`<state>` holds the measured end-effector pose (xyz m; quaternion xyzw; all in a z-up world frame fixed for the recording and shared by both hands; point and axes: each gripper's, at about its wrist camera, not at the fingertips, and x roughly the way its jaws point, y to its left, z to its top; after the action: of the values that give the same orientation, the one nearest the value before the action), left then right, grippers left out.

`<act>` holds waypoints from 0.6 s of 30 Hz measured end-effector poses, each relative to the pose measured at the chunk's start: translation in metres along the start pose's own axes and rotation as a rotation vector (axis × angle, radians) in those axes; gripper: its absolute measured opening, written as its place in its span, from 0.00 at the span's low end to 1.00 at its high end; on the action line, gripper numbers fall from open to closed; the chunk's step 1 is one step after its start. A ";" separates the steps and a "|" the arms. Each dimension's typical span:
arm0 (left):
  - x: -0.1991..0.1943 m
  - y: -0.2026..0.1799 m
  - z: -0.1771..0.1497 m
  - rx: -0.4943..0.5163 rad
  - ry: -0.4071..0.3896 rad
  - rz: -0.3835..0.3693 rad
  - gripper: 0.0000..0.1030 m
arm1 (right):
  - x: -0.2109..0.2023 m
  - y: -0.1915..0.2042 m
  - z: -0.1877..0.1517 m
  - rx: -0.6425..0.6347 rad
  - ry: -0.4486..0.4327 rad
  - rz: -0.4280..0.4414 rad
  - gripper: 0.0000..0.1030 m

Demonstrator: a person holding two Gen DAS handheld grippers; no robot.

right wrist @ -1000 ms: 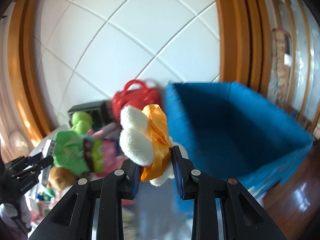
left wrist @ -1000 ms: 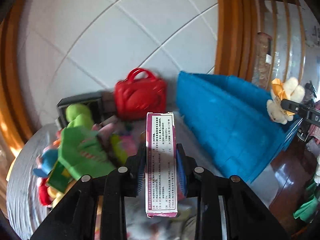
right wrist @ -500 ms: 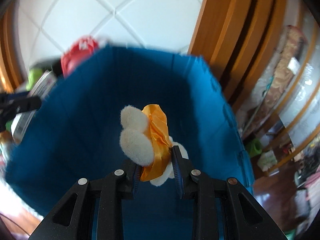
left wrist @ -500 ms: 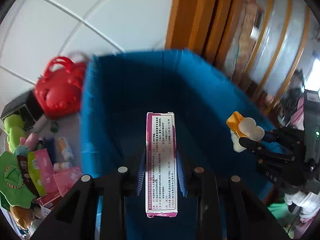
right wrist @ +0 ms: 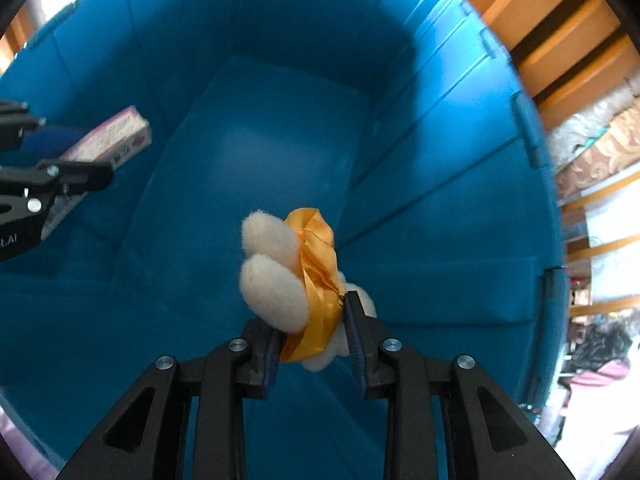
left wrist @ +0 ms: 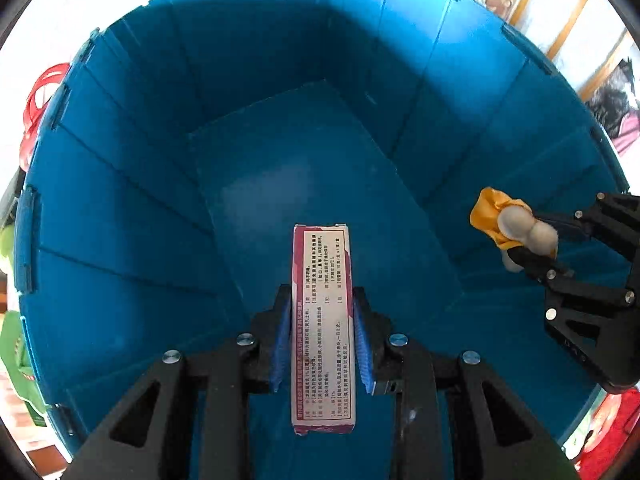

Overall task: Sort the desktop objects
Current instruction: 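Open the left tool dropping the pink box while the right tool drops the plush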

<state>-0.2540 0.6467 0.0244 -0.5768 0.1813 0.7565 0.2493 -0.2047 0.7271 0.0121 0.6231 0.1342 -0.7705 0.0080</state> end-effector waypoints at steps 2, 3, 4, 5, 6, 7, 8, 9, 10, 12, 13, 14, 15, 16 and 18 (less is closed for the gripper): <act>0.000 -0.002 -0.001 0.009 0.013 0.007 0.27 | 0.002 0.004 -0.003 -0.022 0.016 -0.003 0.28; 0.001 -0.003 -0.001 0.012 0.021 0.012 0.27 | 0.001 0.005 -0.004 -0.029 0.014 -0.004 0.28; 0.001 -0.004 -0.002 0.013 0.030 0.014 0.27 | 0.001 0.006 -0.005 -0.035 0.015 -0.006 0.28; 0.004 -0.004 -0.001 0.015 0.043 0.013 0.27 | 0.000 0.007 -0.007 -0.039 0.016 -0.004 0.28; 0.007 -0.005 0.001 0.014 0.057 0.008 0.27 | -0.001 0.008 -0.008 -0.041 0.014 0.000 0.28; 0.010 -0.001 -0.001 0.014 0.065 0.006 0.27 | -0.002 0.008 -0.010 -0.042 0.012 0.001 0.28; 0.011 0.000 0.000 0.016 0.074 0.005 0.27 | -0.003 0.010 -0.012 -0.045 0.010 -0.001 0.28; 0.013 0.001 0.003 0.017 0.075 0.004 0.27 | -0.001 0.007 -0.016 -0.049 0.007 -0.003 0.28; 0.015 0.001 0.005 0.019 0.073 0.009 0.27 | 0.000 0.000 -0.019 -0.051 0.006 -0.004 0.29; 0.016 -0.001 0.005 0.033 0.076 0.020 0.28 | -0.002 0.001 -0.023 -0.053 0.005 -0.017 0.30; 0.017 -0.002 0.004 0.037 0.079 0.022 0.31 | -0.008 0.004 -0.015 -0.052 0.007 -0.021 0.30; 0.017 -0.003 0.004 0.042 0.080 0.022 0.34 | -0.010 0.007 -0.010 -0.049 0.008 -0.026 0.32; 0.017 -0.003 0.005 0.043 0.077 0.022 0.38 | -0.005 0.002 -0.006 -0.044 0.009 -0.024 0.34; 0.016 -0.003 0.005 0.043 0.071 0.022 0.43 | -0.002 -0.001 -0.002 -0.042 0.009 -0.023 0.39; 0.015 -0.002 0.005 0.043 0.062 0.017 0.50 | -0.001 -0.001 -0.001 -0.041 0.006 -0.028 0.48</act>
<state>-0.2600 0.6534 0.0115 -0.5927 0.2102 0.7363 0.2495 -0.2036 0.7285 0.0136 0.6231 0.1585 -0.7658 0.0094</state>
